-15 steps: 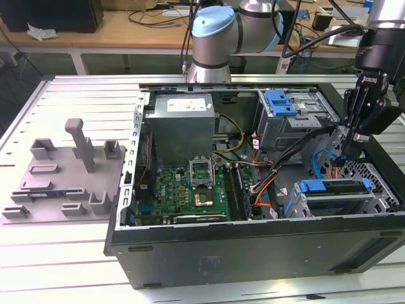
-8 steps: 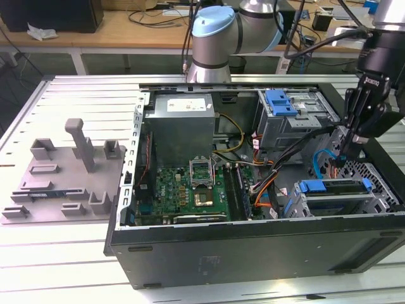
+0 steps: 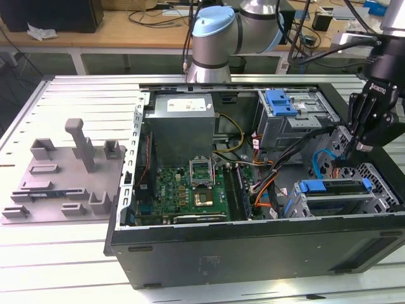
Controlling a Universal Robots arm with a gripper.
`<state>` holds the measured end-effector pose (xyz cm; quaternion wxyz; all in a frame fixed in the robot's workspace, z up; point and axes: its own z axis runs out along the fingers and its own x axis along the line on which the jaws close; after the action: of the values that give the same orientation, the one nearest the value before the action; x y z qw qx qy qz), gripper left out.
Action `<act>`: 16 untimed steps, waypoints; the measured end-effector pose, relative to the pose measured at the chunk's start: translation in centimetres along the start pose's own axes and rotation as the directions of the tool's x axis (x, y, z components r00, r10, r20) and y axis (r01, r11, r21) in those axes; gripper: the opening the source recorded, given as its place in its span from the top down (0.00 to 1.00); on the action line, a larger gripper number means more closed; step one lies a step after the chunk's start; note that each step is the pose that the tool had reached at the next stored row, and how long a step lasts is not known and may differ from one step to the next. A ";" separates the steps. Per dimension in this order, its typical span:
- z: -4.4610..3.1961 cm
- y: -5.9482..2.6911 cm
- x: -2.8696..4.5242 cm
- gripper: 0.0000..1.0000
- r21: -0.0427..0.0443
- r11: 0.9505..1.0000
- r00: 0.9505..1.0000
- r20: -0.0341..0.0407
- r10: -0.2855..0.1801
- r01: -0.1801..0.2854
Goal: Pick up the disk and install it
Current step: 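Insert the first disk wire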
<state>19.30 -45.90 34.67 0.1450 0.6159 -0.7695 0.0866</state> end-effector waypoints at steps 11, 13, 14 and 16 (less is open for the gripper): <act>0.25 0.45 0.68 0.83 0.036 0.995 0.996 -0.002 -0.095 0.095; 0.25 0.47 0.69 0.83 0.036 0.995 0.995 -0.002 -0.095 0.095; 0.28 0.55 0.74 0.83 0.036 0.995 0.995 -0.001 -0.095 0.095; 0.39 0.71 1.07 0.83 0.035 0.995 0.995 0.007 -0.097 0.097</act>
<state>18.35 -46.85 34.68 0.1349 0.6553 -0.7377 0.0903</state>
